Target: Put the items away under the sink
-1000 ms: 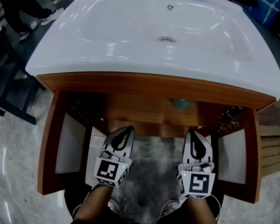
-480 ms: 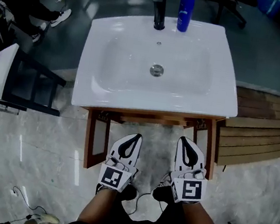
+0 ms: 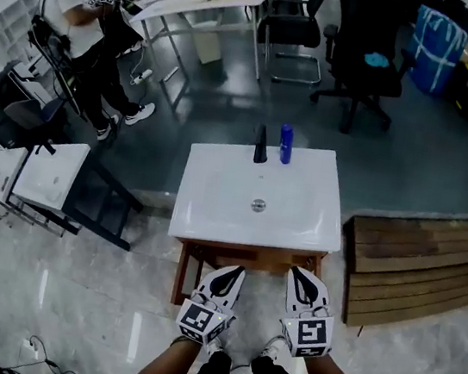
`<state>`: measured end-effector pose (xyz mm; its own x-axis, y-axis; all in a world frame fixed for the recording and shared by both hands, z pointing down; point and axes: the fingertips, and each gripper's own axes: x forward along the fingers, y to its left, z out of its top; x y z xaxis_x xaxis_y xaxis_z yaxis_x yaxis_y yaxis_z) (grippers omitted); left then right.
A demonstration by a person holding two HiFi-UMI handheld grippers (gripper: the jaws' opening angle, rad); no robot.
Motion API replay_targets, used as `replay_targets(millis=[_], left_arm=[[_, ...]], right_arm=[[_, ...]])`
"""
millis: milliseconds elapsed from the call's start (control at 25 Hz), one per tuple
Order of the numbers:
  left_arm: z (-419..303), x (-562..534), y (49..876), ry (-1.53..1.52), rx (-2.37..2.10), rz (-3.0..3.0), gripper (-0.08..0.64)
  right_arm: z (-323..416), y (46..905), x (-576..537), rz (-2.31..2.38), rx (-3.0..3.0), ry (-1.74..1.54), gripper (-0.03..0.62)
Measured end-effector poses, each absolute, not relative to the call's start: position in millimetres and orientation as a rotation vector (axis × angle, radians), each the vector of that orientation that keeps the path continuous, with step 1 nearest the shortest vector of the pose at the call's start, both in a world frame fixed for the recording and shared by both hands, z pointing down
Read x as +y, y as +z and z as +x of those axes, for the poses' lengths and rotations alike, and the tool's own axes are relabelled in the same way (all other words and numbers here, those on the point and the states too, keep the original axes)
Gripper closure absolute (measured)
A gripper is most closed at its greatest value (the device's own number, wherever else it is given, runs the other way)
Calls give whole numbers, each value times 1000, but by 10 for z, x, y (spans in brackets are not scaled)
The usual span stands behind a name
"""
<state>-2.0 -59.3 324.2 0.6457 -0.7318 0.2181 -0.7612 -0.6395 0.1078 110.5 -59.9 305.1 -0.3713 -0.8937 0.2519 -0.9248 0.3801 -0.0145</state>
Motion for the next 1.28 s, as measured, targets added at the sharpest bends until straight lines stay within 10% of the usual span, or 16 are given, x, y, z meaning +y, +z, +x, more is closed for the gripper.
replay_targets(millis=[1280], left_arm=[[-223,-2230,2645,201,-1373,2707,538]], right_arm=[[1036,2676,-2185,1645,-2498,168,572]])
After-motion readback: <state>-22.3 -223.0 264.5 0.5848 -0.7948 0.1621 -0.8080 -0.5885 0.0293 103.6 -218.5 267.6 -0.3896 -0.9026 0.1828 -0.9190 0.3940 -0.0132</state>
